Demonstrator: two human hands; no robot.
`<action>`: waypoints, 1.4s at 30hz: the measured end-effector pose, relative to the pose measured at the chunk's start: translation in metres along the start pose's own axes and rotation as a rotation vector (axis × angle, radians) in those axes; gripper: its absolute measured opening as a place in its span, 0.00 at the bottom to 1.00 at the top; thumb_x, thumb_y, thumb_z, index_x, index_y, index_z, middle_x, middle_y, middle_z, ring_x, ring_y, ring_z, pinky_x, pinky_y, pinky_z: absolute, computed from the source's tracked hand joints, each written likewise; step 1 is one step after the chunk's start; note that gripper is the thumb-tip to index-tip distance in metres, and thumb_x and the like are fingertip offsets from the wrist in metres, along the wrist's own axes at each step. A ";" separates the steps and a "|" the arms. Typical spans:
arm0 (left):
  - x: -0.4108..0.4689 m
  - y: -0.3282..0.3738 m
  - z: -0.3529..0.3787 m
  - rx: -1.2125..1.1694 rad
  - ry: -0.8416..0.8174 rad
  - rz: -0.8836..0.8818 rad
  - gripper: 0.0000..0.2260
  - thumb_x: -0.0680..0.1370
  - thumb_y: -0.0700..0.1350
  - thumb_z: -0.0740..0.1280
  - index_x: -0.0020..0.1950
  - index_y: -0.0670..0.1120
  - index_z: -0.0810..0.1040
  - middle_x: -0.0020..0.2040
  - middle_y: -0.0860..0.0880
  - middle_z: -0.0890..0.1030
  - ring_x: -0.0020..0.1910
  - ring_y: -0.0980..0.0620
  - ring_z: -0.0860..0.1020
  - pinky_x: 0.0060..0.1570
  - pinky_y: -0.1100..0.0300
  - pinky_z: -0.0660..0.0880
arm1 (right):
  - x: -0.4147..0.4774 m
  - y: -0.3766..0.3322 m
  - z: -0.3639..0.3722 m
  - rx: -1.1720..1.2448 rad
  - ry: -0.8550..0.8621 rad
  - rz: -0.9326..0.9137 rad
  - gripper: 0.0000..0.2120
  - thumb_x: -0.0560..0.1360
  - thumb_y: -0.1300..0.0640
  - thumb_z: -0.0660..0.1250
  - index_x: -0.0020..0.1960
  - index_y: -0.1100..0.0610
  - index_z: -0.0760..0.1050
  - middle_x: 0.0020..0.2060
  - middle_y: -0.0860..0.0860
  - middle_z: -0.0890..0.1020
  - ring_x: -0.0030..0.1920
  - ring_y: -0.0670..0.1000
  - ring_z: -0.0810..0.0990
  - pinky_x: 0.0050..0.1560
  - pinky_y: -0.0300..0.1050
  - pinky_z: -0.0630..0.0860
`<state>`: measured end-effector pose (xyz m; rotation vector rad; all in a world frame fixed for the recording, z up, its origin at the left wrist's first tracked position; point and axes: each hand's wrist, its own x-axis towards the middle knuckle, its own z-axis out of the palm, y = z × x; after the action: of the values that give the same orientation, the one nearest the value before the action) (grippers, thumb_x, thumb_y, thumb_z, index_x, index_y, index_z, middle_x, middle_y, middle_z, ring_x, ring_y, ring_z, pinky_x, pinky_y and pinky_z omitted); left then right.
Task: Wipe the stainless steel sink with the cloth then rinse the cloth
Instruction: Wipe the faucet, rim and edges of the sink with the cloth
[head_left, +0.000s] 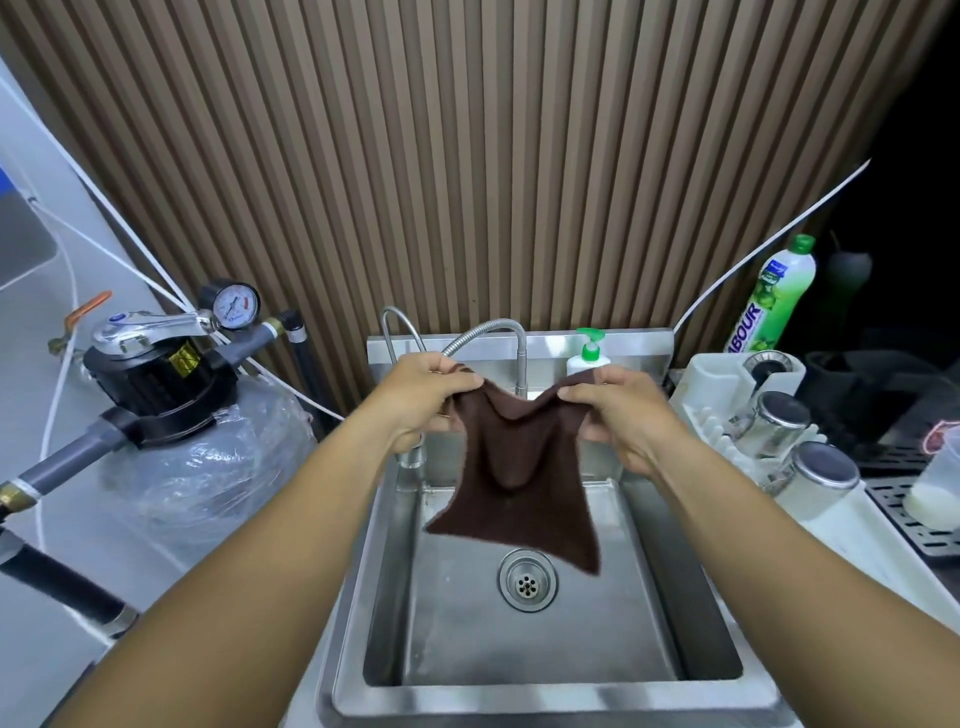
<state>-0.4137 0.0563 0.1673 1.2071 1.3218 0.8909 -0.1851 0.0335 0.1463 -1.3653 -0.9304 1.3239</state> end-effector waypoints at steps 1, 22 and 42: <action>-0.001 0.001 0.010 -0.022 -0.024 0.001 0.07 0.77 0.38 0.72 0.42 0.45 0.77 0.35 0.46 0.81 0.30 0.53 0.79 0.31 0.58 0.79 | -0.004 0.000 0.009 0.006 -0.015 -0.008 0.09 0.73 0.69 0.73 0.42 0.56 0.79 0.36 0.53 0.83 0.34 0.49 0.82 0.38 0.46 0.84; -0.002 0.005 0.021 -0.166 -0.171 0.097 0.13 0.79 0.30 0.60 0.49 0.42 0.83 0.44 0.41 0.81 0.44 0.45 0.77 0.53 0.48 0.77 | -0.002 0.028 0.006 -0.454 -0.237 -0.011 0.17 0.73 0.47 0.76 0.61 0.43 0.80 0.59 0.46 0.81 0.62 0.49 0.77 0.70 0.54 0.72; 0.006 0.021 0.025 -0.428 0.094 -0.103 0.10 0.82 0.46 0.66 0.54 0.41 0.82 0.46 0.37 0.84 0.43 0.42 0.84 0.45 0.46 0.83 | -0.006 0.014 0.015 0.242 -0.456 0.070 0.31 0.67 0.70 0.75 0.69 0.63 0.73 0.53 0.61 0.85 0.49 0.54 0.86 0.50 0.47 0.84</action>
<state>-0.3853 0.0631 0.1827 0.7663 1.1777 1.0992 -0.2023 0.0262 0.1355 -0.9328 -0.9858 1.7821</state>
